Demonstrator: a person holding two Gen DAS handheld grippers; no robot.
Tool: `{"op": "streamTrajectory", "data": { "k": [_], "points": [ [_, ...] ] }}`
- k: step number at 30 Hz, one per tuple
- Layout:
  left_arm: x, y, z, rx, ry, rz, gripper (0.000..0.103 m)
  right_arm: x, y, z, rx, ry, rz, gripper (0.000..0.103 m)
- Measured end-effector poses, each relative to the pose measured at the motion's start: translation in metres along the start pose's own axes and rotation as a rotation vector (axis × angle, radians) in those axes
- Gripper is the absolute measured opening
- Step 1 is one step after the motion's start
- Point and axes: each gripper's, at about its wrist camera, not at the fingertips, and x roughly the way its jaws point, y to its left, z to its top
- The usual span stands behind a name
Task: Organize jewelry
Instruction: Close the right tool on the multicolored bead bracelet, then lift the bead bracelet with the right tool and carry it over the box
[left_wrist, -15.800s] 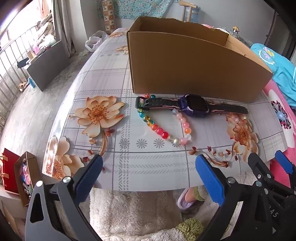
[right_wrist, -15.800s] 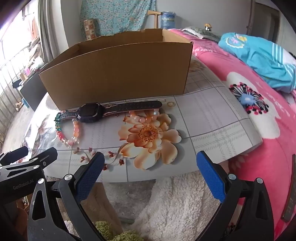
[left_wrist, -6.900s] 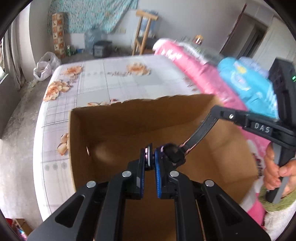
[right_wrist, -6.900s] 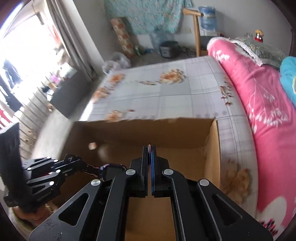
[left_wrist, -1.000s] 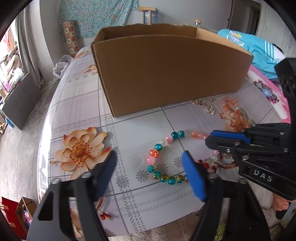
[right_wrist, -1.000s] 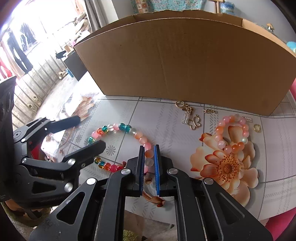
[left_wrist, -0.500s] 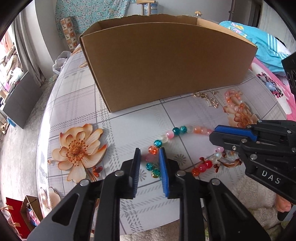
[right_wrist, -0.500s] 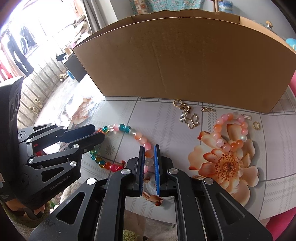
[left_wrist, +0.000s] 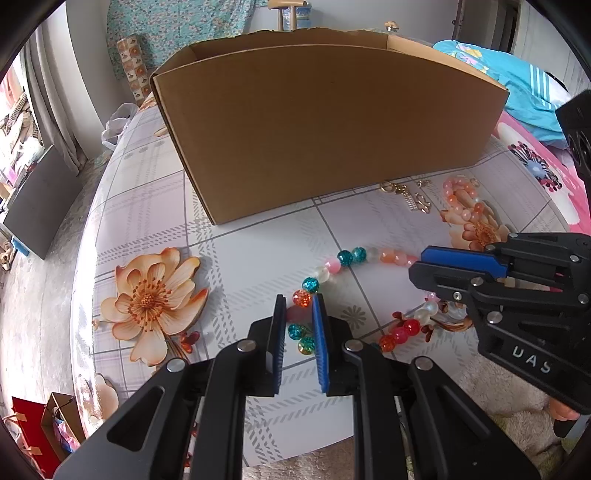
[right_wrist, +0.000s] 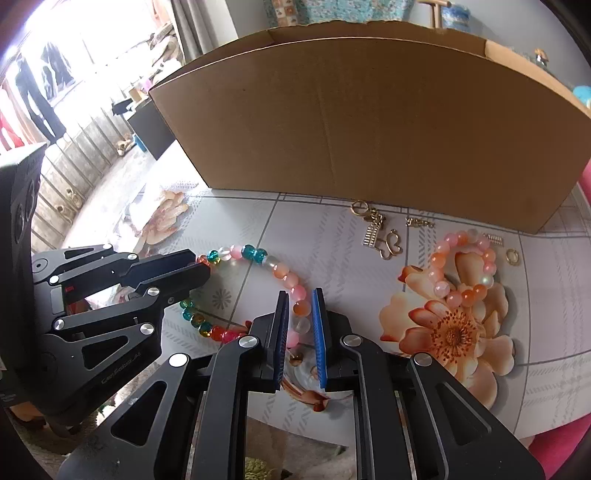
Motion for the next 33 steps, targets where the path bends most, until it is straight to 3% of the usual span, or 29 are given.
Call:
{"op": "streamTrajectory", "data": {
  "k": [20, 33],
  "points": [
    [-0.005, -0.006, 0.0, 0.013, -0.026, -0.011, 0.01, 0.005, -0.003, 0.001, 0.024, -0.01, 0.011, 0.008],
    [-0.025, -0.006, -0.003, 0.018, -0.077, -0.013, 0.009, -0.019, -0.017, -0.008, 0.036, -0.065, 0.022, 0.008]
  ]
}}
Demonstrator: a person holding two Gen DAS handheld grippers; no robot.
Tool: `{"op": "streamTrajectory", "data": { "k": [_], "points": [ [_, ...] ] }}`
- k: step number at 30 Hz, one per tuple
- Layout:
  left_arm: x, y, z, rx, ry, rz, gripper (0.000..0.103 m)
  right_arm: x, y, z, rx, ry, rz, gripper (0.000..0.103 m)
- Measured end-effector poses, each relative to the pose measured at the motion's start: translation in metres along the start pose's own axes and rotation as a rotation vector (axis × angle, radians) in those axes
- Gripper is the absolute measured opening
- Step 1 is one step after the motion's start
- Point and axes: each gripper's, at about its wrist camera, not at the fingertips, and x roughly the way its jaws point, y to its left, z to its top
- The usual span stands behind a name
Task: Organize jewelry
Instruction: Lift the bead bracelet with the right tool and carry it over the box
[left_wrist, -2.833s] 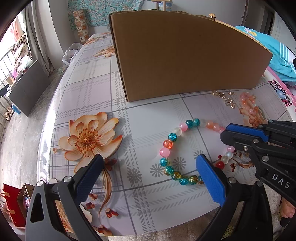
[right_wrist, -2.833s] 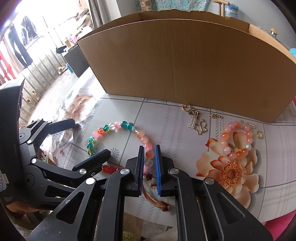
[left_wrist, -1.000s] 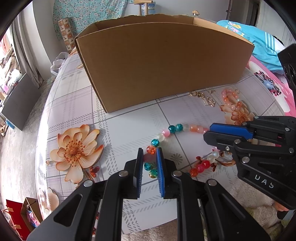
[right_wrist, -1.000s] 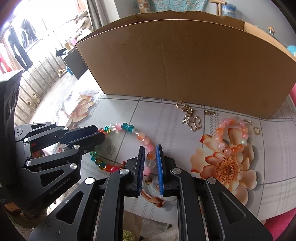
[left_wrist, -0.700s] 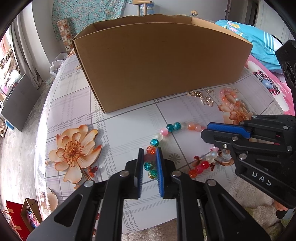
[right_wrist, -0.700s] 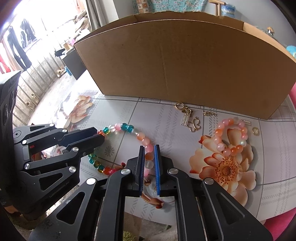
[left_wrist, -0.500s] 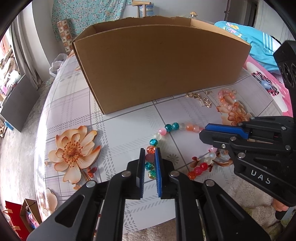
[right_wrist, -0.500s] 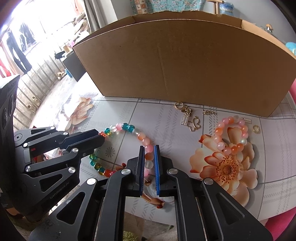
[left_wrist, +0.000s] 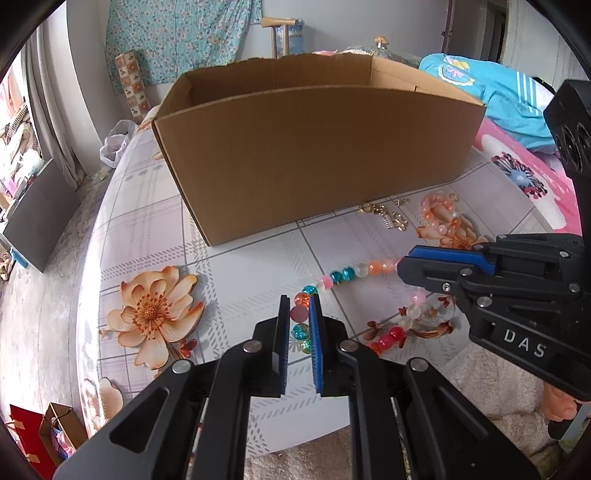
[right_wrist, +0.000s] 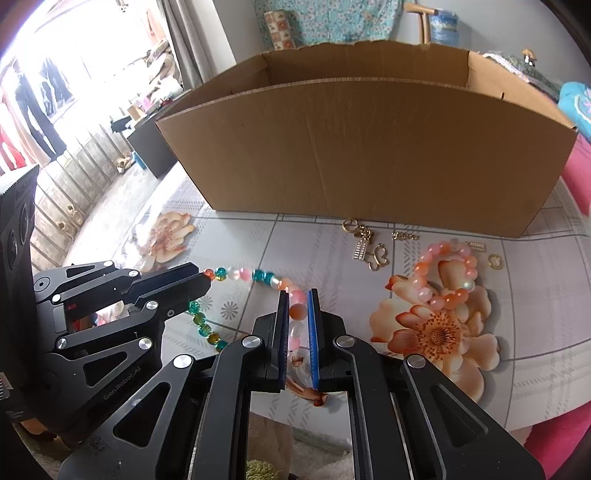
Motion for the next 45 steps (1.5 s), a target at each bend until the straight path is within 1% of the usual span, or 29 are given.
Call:
{"op": "streamTrajectory", "data": {
  "k": [8, 12, 15, 18, 21, 24, 27, 29, 31, 33, 35, 38, 40, 42, 43, 45],
  "points": [
    [-0.016, -0.005, 0.001, 0.012, -0.039, 0.008, 0.009, -0.019, -0.008, -0.008, -0.007, -0.043, -0.002, 0.008],
    [-0.026, -0.01, 0.003, 0.024, -0.068, 0.015, 0.009, -0.031, -0.005, -0.01, -0.015, -0.067, 0.0, 0.008],
    [-0.041, -0.01, 0.007, 0.026, -0.108, 0.011, 0.009, -0.048, -0.007, -0.01, -0.021, -0.101, 0.002, 0.008],
    [-0.065, -0.01, 0.019, 0.04, -0.174, 0.004, 0.009, -0.071, -0.008, -0.005, -0.038, -0.151, 0.0, 0.008],
    [-0.086, -0.01, 0.032, 0.061, -0.238, 0.0, 0.009, -0.094, -0.004, 0.008, -0.062, -0.215, 0.005, 0.008],
    [-0.11, -0.01, 0.056, 0.094, -0.325, 0.003, 0.009, -0.114, -0.003, 0.027, -0.09, -0.28, 0.015, 0.008],
    [-0.125, -0.007, 0.078, 0.115, -0.386, 0.012, 0.009, -0.127, -0.005, 0.052, -0.117, -0.327, 0.031, 0.008],
    [-0.132, -0.003, 0.098, 0.129, -0.425, 0.019, 0.009, -0.13, -0.007, 0.07, -0.135, -0.343, 0.039, 0.008],
    [-0.13, 0.002, 0.115, 0.136, -0.436, 0.027, 0.009, -0.127, -0.007, 0.094, -0.147, -0.343, 0.045, 0.008],
    [-0.116, 0.01, 0.135, 0.135, -0.415, 0.02, 0.009, -0.113, -0.014, 0.119, -0.145, -0.309, 0.074, 0.008],
    [-0.096, 0.02, 0.15, 0.124, -0.369, 0.002, 0.009, -0.097, -0.019, 0.137, -0.14, -0.266, 0.095, 0.008],
    [-0.058, 0.03, 0.164, 0.125, -0.287, 0.01, 0.009, -0.053, -0.025, 0.163, -0.137, -0.153, 0.108, 0.008],
    [-0.031, 0.034, 0.17, 0.129, -0.23, 0.01, 0.009, -0.026, -0.027, 0.172, -0.136, -0.075, 0.118, 0.008],
    [-0.003, 0.04, 0.171, 0.123, -0.158, 0.0, 0.009, -0.005, -0.026, 0.174, -0.142, -0.014, 0.12, 0.008],
    [0.008, 0.042, 0.17, 0.119, -0.128, -0.002, 0.009, 0.011, -0.027, 0.177, -0.145, 0.024, 0.116, 0.008],
    [0.023, 0.046, 0.169, 0.113, -0.086, -0.009, 0.01, 0.027, -0.029, 0.177, -0.152, 0.07, 0.111, 0.008]
  ]
}}
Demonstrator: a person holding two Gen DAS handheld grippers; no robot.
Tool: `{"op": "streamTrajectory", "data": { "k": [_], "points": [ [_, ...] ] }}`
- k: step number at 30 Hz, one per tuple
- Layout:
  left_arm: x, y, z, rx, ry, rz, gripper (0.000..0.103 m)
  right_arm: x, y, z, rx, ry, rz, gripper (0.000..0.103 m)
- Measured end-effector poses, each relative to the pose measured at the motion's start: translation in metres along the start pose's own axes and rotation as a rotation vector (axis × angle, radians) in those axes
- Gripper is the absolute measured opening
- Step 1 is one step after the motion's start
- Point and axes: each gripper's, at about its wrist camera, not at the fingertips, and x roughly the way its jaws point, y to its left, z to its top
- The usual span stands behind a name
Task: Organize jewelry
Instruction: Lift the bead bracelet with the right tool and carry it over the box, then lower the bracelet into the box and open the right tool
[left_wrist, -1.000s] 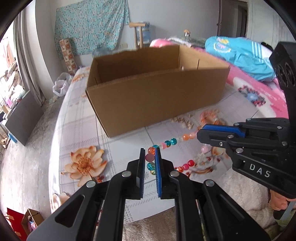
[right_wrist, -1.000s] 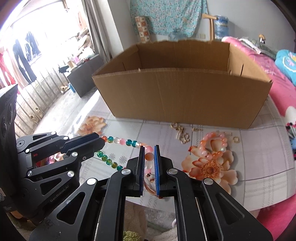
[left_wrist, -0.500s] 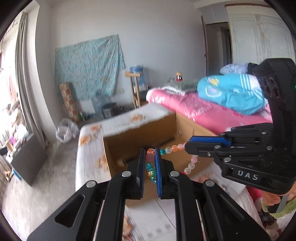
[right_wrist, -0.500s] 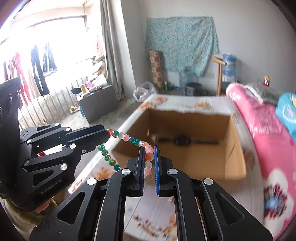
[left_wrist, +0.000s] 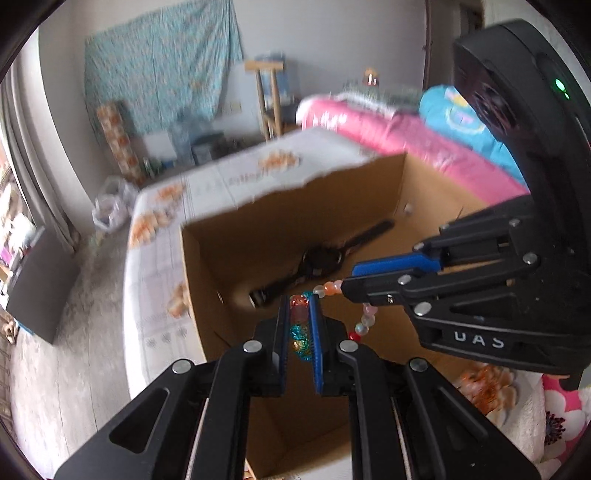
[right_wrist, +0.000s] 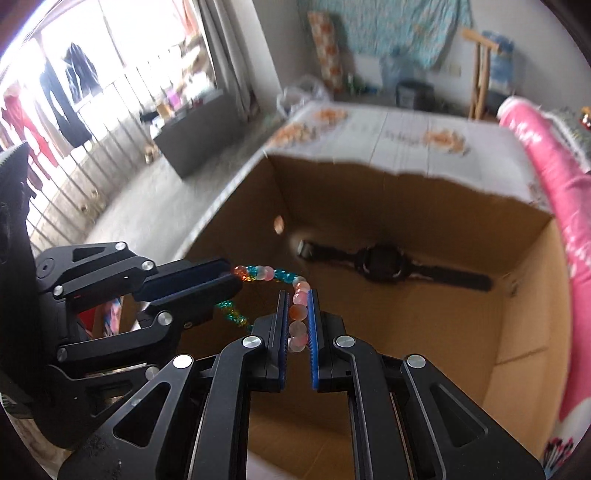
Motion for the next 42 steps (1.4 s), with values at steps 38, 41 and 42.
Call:
{"op": "streamTrajectory", "data": {
  "k": [38, 41, 42],
  "points": [
    [-0.099, 0.022, -0.04, 0.044, -0.168, -0.124, 0.034, -0.068, -0.013, -0.085, 0.269, -0.267, 0.153, 0.039],
    [-0.111, 0.027, -0.051, 0.054, -0.167, -0.106, 0.034, -0.063, -0.006, -0.095, 0.294, -0.269, 0.181, 0.039],
    [-0.115, 0.029, -0.056, 0.051, -0.172, -0.102, 0.034, -0.059, -0.002, -0.098, 0.298, -0.272, 0.191, 0.039]
  ]
}}
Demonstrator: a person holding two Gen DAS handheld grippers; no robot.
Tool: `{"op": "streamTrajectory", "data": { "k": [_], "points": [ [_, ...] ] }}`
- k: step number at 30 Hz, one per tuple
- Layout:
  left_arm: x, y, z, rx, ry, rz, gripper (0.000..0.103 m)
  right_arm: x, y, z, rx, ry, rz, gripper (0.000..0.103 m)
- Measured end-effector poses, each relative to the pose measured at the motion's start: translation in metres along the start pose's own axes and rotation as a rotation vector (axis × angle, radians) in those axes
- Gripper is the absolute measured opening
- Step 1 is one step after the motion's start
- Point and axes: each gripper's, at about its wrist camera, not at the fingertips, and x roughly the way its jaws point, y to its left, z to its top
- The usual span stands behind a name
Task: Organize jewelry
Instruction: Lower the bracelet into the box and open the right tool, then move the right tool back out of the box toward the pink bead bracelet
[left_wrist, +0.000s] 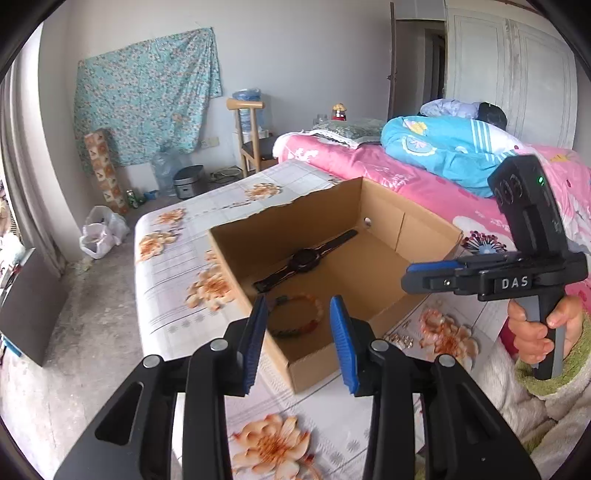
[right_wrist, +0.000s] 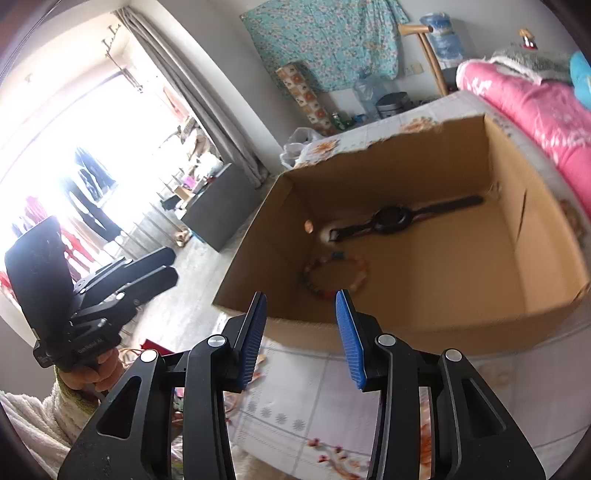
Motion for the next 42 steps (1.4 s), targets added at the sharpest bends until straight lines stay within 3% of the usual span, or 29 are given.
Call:
{"op": "streamTrajectory", "data": {
  "k": [6, 11, 17, 20, 26, 37, 42],
  "points": [
    [-0.017, -0.001, -0.045, -0.096, -0.035, -0.031, 0.036, -0.001, 0.019, -0.007, -0.069, -0.029, -0.029, 0.042],
    [-0.009, -0.028, -0.076, -0.184, -0.043, -0.049, 0.036, -0.034, 0.012, -0.014, -0.088, -0.072, -0.043, 0.042],
    [0.024, -0.043, -0.102, -0.288, -0.017, -0.072, 0.036, -0.043, -0.009, -0.04, -0.078, 0.012, -0.105, 0.042],
    [0.043, -0.041, -0.1, -0.337, -0.001, -0.085, 0.036, -0.042, -0.02, -0.045, -0.078, 0.042, -0.23, 0.041],
    [0.06, -0.041, -0.085, -0.317, -0.014, -0.031, 0.036, -0.03, -0.055, -0.031, 0.002, 0.047, -0.283, 0.036],
    [0.074, -0.033, -0.068, -0.356, -0.069, 0.037, 0.036, -0.027, -0.073, -0.015, 0.029, -0.017, -0.224, 0.037],
    [0.078, -0.048, -0.074, -0.337, -0.05, -0.049, 0.036, -0.039, -0.074, -0.028, -0.011, -0.026, -0.23, 0.039]
  ]
}}
